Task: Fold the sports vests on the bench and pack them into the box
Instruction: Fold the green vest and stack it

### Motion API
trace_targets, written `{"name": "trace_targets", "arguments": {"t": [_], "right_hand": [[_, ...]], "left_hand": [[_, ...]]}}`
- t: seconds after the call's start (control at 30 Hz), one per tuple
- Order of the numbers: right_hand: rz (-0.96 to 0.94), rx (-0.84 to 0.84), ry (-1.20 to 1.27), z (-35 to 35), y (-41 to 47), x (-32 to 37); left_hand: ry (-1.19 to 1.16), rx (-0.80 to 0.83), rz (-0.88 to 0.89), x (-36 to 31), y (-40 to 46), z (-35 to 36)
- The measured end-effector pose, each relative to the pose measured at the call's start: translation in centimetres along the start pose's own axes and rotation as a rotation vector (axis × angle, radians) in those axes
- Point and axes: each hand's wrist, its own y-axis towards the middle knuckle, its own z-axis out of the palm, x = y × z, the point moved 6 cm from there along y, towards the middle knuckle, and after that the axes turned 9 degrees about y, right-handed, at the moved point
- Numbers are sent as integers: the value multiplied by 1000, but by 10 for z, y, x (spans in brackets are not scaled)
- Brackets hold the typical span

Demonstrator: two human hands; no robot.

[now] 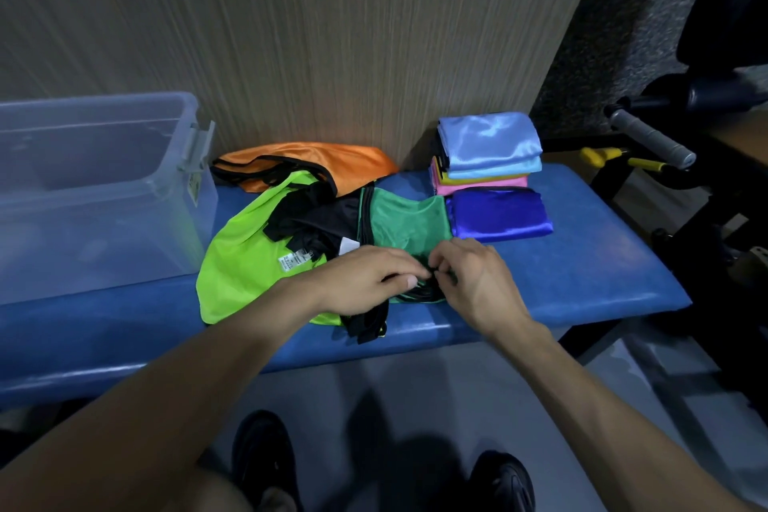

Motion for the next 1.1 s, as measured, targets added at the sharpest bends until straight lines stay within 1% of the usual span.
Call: {"name": "trace_targets", "arguments": {"t": [0.1, 0.13, 0.17, 0.2, 0.27, 0.33, 0.37, 0.4, 0.47, 0.53, 0.6, 0.67, 0.73, 0.87, 0.9, 0.97, 1.0, 1.1], "right_hand": [[35, -4, -17, 0, -2, -4], [31, -16, -31, -2, -3, -4], [16, -32, -49, -4, -5, -3], [-4, -47, -67, -5, -7, 0], [-38, -44, -101, -6, -11, 4], [-42, 33, -130, -4, -15, 5], [-47, 74, -142, -2, -16, 6], [-55, 104, -148, -1, -19, 8], [-69, 151, -152, 1, -23, 14], [-83, 178, -166, 3, -25, 17], [-100, 192, -186, 5, -25, 18], [-130, 187, -213, 5, -26, 18], [-165, 190, -252, 6, -29, 20], [-175, 216, -345, 13, -31, 22], [-172, 212, -359, 13, -31, 23], [-183, 185, -370, 14, -31, 24], [-195, 171, -370, 14, -31, 25], [-210, 175, -349, 14, -33, 26]], "left_hand": [[-23, -281, -47, 4, -25, -30], [10, -350, -72, 4, -37, -37], [56, -385, -98, 1, -49, -43], [109, -380, -126, -4, -62, -44], [241, -285, -186, -16, -80, -33], [429, -178, -261, -24, -88, -12], [507, -175, -285, -26, -88, -4], [555, -208, -293, -26, -87, 3], [590, -323, -266, -29, -85, 9], [568, -408, -215, -32, -84, 8], [514, -431, -151, -31, -82, 6], [422, -404, -88, -24, -77, -1], [347, -343, -41, -17, -68, -12], [349, -159, 68, -12, -45, -21], [312, -94, 49, -8, -39, -19], [185, 22, -54, 3, -28, -14], [131, 35, -106, 9, -24, -14], [68, -22, -217, 26, -13, -17]]}}
